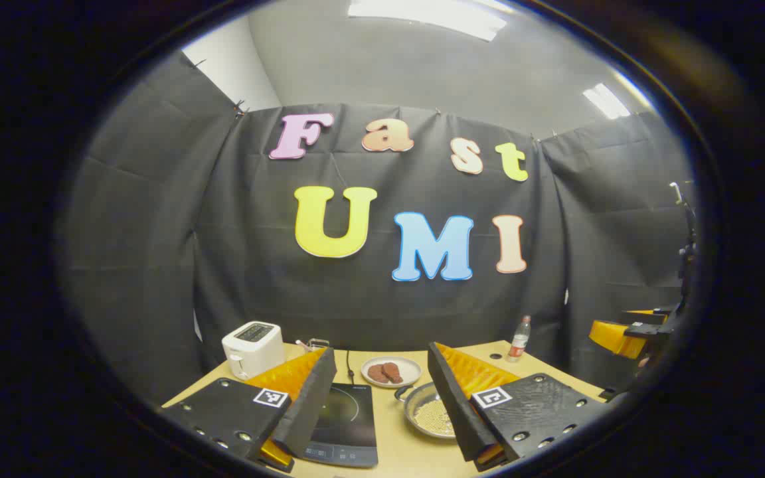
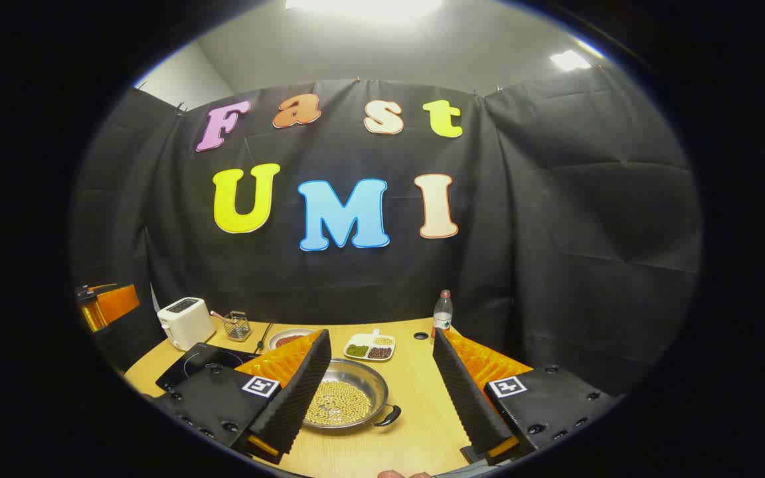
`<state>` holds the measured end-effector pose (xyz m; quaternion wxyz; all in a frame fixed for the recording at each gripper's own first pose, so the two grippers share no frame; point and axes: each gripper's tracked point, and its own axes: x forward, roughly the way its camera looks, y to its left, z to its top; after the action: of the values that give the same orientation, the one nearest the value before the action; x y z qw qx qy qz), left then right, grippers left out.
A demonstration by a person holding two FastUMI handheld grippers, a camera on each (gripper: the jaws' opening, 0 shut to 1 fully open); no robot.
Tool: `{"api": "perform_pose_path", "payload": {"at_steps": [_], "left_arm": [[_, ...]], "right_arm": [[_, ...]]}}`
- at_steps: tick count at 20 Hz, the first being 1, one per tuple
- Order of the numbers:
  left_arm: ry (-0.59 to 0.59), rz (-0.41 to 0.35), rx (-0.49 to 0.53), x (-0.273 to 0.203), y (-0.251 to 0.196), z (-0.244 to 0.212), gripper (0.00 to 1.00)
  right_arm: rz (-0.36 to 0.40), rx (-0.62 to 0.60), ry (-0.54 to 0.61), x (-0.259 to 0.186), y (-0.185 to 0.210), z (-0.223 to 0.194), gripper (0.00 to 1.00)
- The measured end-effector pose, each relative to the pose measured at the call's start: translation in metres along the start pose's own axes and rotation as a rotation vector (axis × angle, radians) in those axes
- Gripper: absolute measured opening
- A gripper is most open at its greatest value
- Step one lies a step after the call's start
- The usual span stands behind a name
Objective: First push the handle of the pot to place it horizontally, then grasp the pot with both hands and set it on the induction cooktop.
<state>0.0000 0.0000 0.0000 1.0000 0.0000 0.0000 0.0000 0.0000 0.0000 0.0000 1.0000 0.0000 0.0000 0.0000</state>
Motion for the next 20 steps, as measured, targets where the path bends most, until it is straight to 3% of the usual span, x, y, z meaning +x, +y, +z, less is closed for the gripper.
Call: {"api": "perform_pose_path", "payload": {"at_steps": [20], "left_arm": [[0.063, 0.034, 0.003, -0.013, 0.012, -0.03, 0.84]], "right_arm": [[0.049, -0.026, 0.065, -0.005, 0.011, -0.024, 0.98]]}}
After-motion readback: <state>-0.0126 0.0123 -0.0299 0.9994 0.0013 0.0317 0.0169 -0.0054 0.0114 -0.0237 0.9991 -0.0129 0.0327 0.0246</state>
